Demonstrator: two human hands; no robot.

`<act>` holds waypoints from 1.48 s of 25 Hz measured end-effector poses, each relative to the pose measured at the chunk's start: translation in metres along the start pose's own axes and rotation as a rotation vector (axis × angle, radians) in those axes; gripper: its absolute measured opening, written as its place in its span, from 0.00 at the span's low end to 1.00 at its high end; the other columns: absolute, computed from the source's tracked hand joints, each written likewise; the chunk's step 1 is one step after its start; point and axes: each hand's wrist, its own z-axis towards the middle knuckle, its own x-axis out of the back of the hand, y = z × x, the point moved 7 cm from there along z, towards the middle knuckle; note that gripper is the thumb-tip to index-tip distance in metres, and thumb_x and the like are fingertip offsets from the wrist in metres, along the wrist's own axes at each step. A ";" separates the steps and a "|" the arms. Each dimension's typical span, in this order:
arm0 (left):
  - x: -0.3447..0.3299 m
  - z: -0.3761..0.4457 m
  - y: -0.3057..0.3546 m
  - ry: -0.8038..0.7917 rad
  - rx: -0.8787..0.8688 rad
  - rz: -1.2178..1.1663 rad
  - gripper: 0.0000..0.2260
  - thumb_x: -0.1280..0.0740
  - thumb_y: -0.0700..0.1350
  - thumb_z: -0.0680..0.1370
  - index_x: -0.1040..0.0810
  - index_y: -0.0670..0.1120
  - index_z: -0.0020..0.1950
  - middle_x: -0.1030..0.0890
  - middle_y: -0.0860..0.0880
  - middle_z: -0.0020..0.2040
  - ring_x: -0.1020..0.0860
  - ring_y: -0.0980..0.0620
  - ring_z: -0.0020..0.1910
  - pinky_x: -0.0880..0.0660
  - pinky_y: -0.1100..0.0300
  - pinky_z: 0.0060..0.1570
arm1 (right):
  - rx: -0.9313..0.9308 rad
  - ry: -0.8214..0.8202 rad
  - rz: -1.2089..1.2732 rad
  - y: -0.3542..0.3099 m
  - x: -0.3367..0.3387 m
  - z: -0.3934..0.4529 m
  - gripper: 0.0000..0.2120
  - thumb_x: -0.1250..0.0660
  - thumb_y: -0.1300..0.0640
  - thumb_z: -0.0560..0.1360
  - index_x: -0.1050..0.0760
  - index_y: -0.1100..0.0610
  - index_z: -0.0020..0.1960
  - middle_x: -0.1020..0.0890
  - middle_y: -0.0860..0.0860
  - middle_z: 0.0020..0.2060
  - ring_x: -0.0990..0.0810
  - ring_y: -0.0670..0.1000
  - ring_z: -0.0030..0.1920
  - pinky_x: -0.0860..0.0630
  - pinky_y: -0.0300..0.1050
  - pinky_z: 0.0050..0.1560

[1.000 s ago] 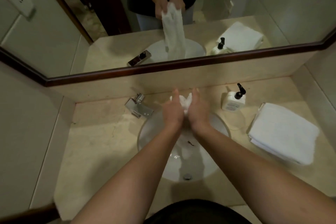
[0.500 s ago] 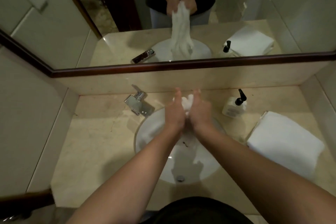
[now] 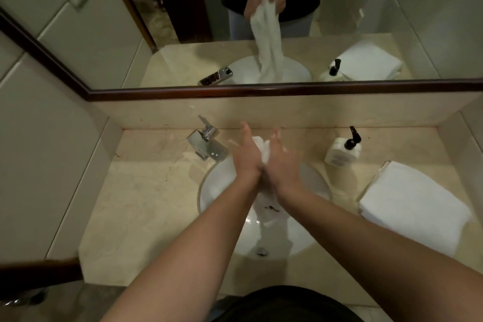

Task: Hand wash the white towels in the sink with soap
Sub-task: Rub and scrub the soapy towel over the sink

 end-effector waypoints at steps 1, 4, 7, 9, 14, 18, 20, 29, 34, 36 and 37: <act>0.003 0.002 -0.003 -0.014 0.014 -0.010 0.33 0.45 0.69 0.79 0.18 0.41 0.52 0.16 0.41 0.53 0.19 0.43 0.54 0.24 0.50 0.59 | 0.025 -0.031 -0.031 -0.004 -0.003 -0.006 0.26 0.46 0.39 0.82 0.23 0.55 0.35 0.19 0.49 0.33 0.20 0.47 0.35 0.29 0.37 0.34; -0.010 -0.014 -0.004 -0.184 -0.104 0.093 0.31 0.47 0.70 0.78 0.18 0.46 0.48 0.16 0.44 0.50 0.18 0.47 0.49 0.24 0.49 0.60 | -0.043 0.081 0.059 -0.007 0.008 0.011 0.24 0.45 0.38 0.81 0.25 0.53 0.36 0.19 0.50 0.35 0.18 0.51 0.41 0.23 0.40 0.43; 0.006 -0.011 0.004 -0.060 -0.040 -0.006 0.37 0.44 0.74 0.72 0.19 0.44 0.59 0.18 0.41 0.58 0.19 0.43 0.56 0.24 0.48 0.62 | -0.032 0.041 0.009 -0.002 -0.007 -0.001 0.29 0.47 0.33 0.79 0.21 0.56 0.45 0.17 0.53 0.41 0.19 0.50 0.42 0.24 0.44 0.43; 0.015 -0.007 0.000 -0.027 -0.001 -0.088 0.36 0.41 0.74 0.72 0.19 0.43 0.54 0.16 0.44 0.51 0.17 0.51 0.49 0.22 0.58 0.55 | 0.013 -0.009 -0.071 0.000 -0.014 -0.009 0.32 0.48 0.31 0.78 0.19 0.57 0.51 0.17 0.54 0.46 0.19 0.52 0.46 0.25 0.46 0.51; 0.006 -0.018 0.001 -0.036 -0.091 -0.001 0.49 0.48 0.81 0.61 0.17 0.42 0.56 0.15 0.43 0.51 0.17 0.45 0.51 0.22 0.49 0.57 | -0.030 0.077 0.059 -0.015 0.002 -0.001 0.28 0.47 0.38 0.82 0.22 0.57 0.39 0.18 0.52 0.38 0.20 0.52 0.41 0.27 0.45 0.40; 0.009 -0.004 -0.016 -0.062 -0.008 -0.004 0.51 0.48 0.84 0.59 0.18 0.42 0.54 0.15 0.42 0.53 0.17 0.43 0.52 0.23 0.46 0.59 | 0.047 0.007 -0.069 -0.013 -0.006 -0.012 0.26 0.49 0.39 0.83 0.19 0.53 0.50 0.22 0.50 0.45 0.24 0.50 0.47 0.32 0.43 0.50; 0.000 -0.025 0.000 -0.145 -0.101 0.085 0.41 0.47 0.78 0.70 0.15 0.43 0.47 0.14 0.44 0.46 0.16 0.46 0.49 0.22 0.47 0.58 | -0.041 0.091 0.050 -0.012 0.002 -0.004 0.27 0.49 0.35 0.81 0.22 0.51 0.39 0.17 0.51 0.43 0.18 0.55 0.48 0.24 0.51 0.53; 0.003 -0.019 0.005 -0.105 -0.097 0.035 0.38 0.45 0.77 0.69 0.15 0.44 0.46 0.14 0.44 0.48 0.17 0.45 0.51 0.23 0.46 0.59 | -0.079 0.079 0.111 -0.015 -0.002 -0.005 0.34 0.50 0.34 0.80 0.20 0.61 0.45 0.15 0.56 0.41 0.16 0.56 0.43 0.20 0.53 0.49; 0.009 -0.009 0.013 -0.041 -0.077 0.011 0.26 0.46 0.68 0.79 0.23 0.50 0.39 0.17 0.49 0.44 0.18 0.54 0.43 0.22 0.55 0.53 | 0.070 0.036 -0.038 -0.023 -0.002 -0.008 0.28 0.50 0.39 0.83 0.26 0.53 0.34 0.19 0.53 0.36 0.19 0.54 0.42 0.24 0.50 0.46; -0.001 -0.019 0.011 -0.072 -0.135 0.086 0.28 0.47 0.67 0.80 0.22 0.47 0.37 0.18 0.48 0.39 0.20 0.50 0.40 0.22 0.52 0.50 | 0.012 0.114 0.041 -0.022 0.009 0.002 0.28 0.49 0.39 0.83 0.25 0.55 0.35 0.20 0.52 0.33 0.20 0.53 0.37 0.24 0.49 0.40; 0.000 -0.021 0.014 -0.055 -0.135 0.062 0.31 0.46 0.68 0.79 0.19 0.44 0.40 0.16 0.45 0.40 0.19 0.48 0.40 0.23 0.51 0.50 | 0.012 0.111 0.043 -0.021 0.008 0.002 0.28 0.49 0.40 0.83 0.23 0.56 0.37 0.20 0.51 0.33 0.21 0.51 0.36 0.25 0.45 0.40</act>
